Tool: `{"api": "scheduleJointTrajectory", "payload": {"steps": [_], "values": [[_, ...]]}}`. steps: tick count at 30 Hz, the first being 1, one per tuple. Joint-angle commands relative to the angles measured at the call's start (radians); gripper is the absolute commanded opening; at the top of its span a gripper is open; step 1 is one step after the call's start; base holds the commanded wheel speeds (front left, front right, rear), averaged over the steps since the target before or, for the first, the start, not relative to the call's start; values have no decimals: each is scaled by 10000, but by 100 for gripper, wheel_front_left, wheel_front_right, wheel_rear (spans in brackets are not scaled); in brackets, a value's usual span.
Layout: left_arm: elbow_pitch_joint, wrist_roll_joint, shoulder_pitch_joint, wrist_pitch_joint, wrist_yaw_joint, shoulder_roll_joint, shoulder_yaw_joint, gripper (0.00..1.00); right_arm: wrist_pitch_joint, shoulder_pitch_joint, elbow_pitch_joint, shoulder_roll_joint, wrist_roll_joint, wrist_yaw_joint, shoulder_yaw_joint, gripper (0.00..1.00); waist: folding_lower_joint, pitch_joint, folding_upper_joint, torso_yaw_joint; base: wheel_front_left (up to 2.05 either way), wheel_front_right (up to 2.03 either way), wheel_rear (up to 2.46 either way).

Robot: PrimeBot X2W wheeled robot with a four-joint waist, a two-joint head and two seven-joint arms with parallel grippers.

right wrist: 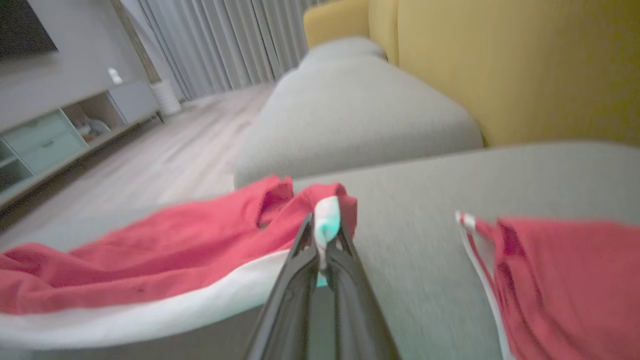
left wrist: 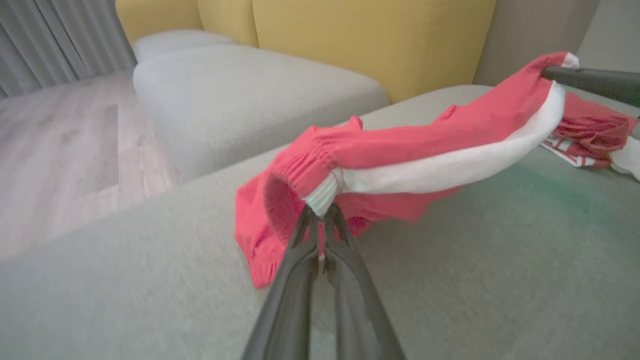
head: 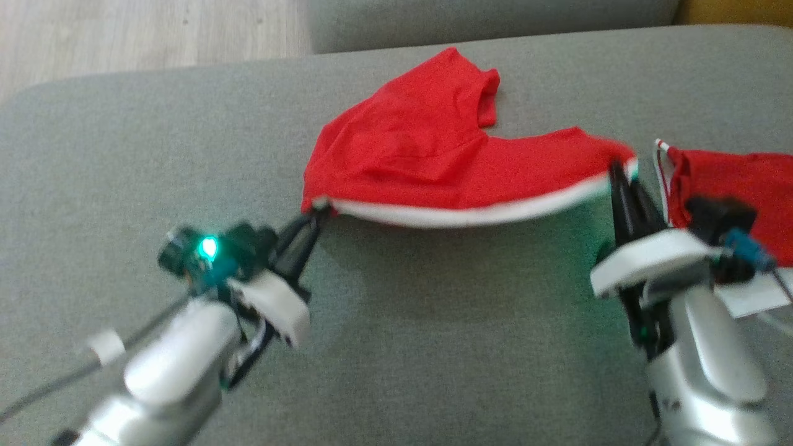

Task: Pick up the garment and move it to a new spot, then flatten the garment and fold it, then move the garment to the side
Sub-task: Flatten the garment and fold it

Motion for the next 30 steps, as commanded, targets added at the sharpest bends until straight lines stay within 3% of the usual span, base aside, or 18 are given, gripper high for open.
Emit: {"api": "scheduleJointTrajectory", "payload": {"steps": [1, 9, 16, 25, 30], "values": [[-393, 78, -936, 91, -60, 399, 487, 0, -79, -641, -601, -33, 113, -7, 314, 0, 0, -154, 0, -7, 0, 0, 0], [-729, 70, -3225, 1250, -511, 891, 964, 0, 594, -2284, -1648, -33, 376, -7, 276, 0, 0, -823, 0, 41, 0, 0, 0], [-494, 154, -4640, 1663, -811, 965, 1061, 0, 694, -3120, -2183, -37, -215, -7, 208, 0, 0, -1409, 0, 26, 0, 0, 0], [-1741, -108, -4302, 2234, -752, 1431, 1008, 0, 1471, -2267, -4064, -67, -925, -7, -102, 0, 0, -1683, 0, 27, 0, 0, 0], [-3676, -930, -3336, 3203, -342, 2184, 1212, 0, 2622, -1456, -5781, -89, -1144, -7, -332, 0, 0, -1076, 0, -8, 0, 0, 0]]}}
